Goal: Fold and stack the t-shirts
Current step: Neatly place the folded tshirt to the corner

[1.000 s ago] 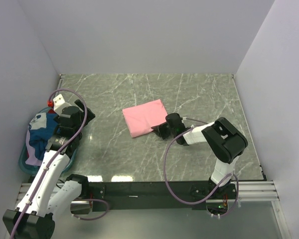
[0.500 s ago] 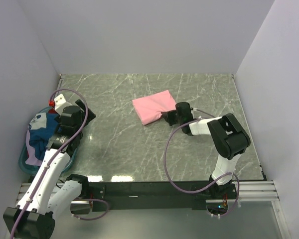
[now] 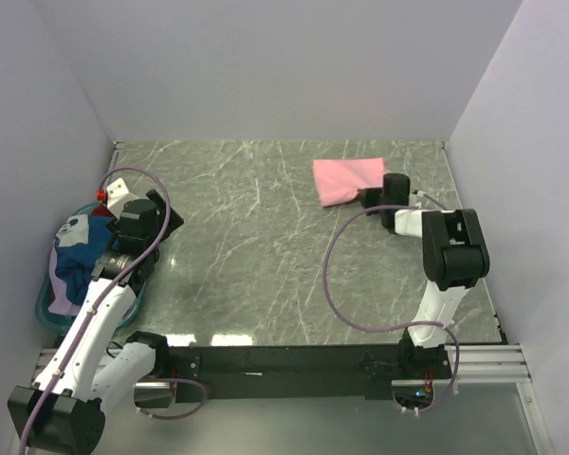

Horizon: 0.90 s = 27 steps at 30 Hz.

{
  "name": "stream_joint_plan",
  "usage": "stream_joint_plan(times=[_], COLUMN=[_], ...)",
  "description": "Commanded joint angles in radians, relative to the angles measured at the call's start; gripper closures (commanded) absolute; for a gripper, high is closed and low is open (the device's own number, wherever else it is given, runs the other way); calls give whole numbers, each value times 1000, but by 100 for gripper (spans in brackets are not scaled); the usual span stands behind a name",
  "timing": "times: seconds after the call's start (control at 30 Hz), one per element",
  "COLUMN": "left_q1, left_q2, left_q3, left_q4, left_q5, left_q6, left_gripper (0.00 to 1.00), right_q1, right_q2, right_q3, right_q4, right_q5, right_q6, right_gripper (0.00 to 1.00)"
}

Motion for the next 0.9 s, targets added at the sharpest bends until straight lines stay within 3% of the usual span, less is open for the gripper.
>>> stream_joint_plan(times=[0.0, 0.37, 0.57, 0.87], left_q1=[2, 2, 2, 2], left_q2=[12, 71, 70, 98], left_q3=[20, 26, 11, 12], left_q4=[3, -1, 14, 23], left_q5=[-6, -9, 2, -3], left_q6=[22, 28, 39, 45], left_gripper=[15, 15, 15, 15], right_q1=[-87, -323, -397, -455], right_q2=[44, 212, 300, 433], right_q3=[82, 327, 453, 758], right_q4=[-25, -131, -161, -330], right_q5=[13, -63, -92, -133], right_q6=[-67, -176, -181, -382], right_gripper=[100, 100, 100, 100])
